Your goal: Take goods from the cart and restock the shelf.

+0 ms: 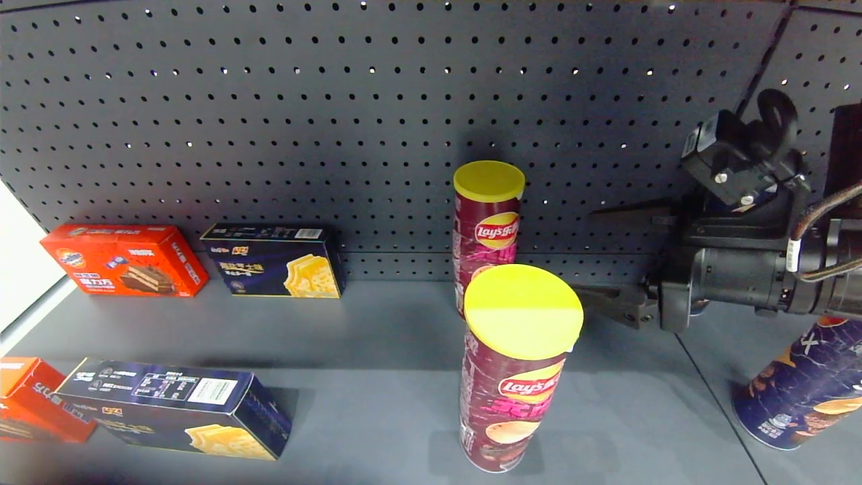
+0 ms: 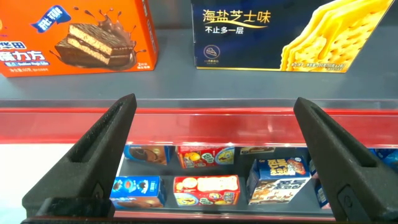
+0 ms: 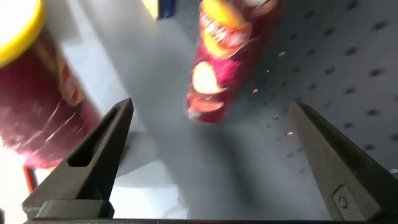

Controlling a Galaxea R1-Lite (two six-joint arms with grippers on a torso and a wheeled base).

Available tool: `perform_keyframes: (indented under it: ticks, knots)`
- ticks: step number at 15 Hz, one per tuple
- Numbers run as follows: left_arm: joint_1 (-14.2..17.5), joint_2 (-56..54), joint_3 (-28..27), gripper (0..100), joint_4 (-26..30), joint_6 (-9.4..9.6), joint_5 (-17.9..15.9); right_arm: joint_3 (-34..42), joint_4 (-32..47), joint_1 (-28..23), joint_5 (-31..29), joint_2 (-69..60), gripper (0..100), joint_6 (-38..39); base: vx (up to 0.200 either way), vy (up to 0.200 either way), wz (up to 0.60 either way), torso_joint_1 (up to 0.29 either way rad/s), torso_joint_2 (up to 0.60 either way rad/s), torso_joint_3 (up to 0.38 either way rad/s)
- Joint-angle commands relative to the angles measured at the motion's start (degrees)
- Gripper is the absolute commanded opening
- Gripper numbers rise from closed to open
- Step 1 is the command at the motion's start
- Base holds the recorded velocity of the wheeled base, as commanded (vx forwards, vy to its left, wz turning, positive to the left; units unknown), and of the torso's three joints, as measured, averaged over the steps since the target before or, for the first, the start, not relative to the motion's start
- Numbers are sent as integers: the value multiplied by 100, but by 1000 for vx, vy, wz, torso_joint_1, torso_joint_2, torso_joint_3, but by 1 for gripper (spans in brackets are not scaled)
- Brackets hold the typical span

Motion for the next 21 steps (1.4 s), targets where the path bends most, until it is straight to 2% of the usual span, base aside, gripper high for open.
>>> perform_keyframes:
  ticks: [1,5,12,18,21]
  knots:
    - [0,9,0,100,0,2,4,-263,-6,-87,2,78,100,48,0,0,0,0,0,0]
    - [0,9,0,100,0,2,4,-597,-41,-139,-34,43,100,83,0,0,0,0,0,0]
    - [-9,9,0,100,0,2,4,-492,-208,-139,-157,-686,100,197,0,0,0,0,0,0]
    - [0,9,0,100,0,2,4,-26,-173,-139,-297,-1477,100,206,0,0,0,0,0,0]
    - [0,9,0,100,0,2,4,510,-164,-131,-288,-2075,100,294,0,0,0,0,0,0]
